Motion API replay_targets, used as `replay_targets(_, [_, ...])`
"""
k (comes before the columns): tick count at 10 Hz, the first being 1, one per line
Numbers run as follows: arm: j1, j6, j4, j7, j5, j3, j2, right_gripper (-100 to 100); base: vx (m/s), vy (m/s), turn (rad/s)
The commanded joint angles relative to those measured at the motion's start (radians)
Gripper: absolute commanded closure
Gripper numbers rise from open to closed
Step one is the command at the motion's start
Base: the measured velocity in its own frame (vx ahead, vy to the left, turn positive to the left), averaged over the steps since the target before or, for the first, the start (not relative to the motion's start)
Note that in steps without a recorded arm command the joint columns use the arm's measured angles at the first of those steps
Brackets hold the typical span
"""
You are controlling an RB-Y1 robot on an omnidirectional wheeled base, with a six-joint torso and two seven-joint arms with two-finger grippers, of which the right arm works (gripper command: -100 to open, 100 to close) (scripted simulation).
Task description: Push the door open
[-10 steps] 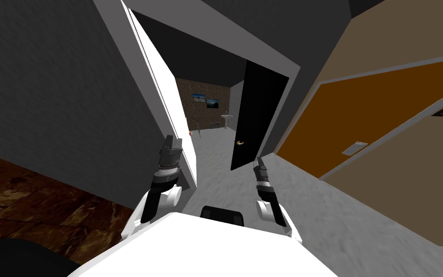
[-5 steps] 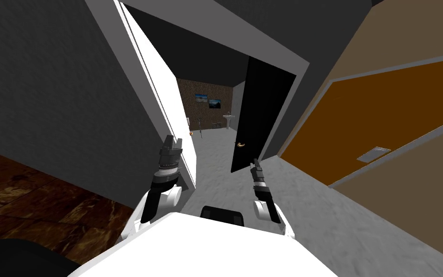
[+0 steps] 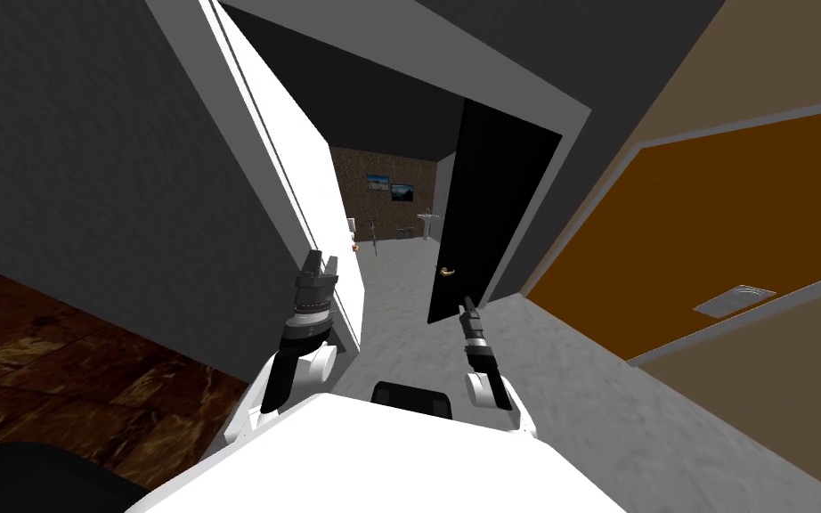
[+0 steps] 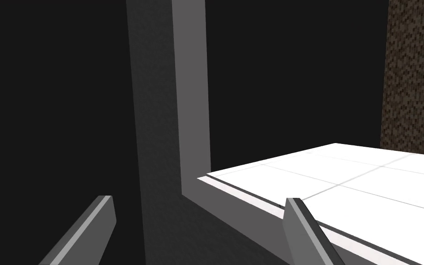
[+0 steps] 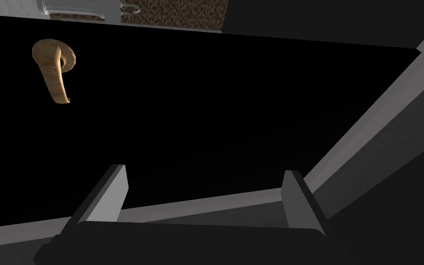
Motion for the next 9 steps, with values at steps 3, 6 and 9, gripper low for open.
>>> replay_targets(3, [-0.03,-0.017,0.079,-0.009,-0.009,0.014,-0.005,-100,0.092,-0.08,0.067])
replay_targets(6, [-0.051,-0.031,0.138,-0.014,-0.016,0.026,-0.006,-100,0.084,-0.079,0.071])
replay_targets(9, [-0.079,-0.05,0.216,-0.021,-0.024,0.042,-0.007,-100,0.089,-0.103,0.076])
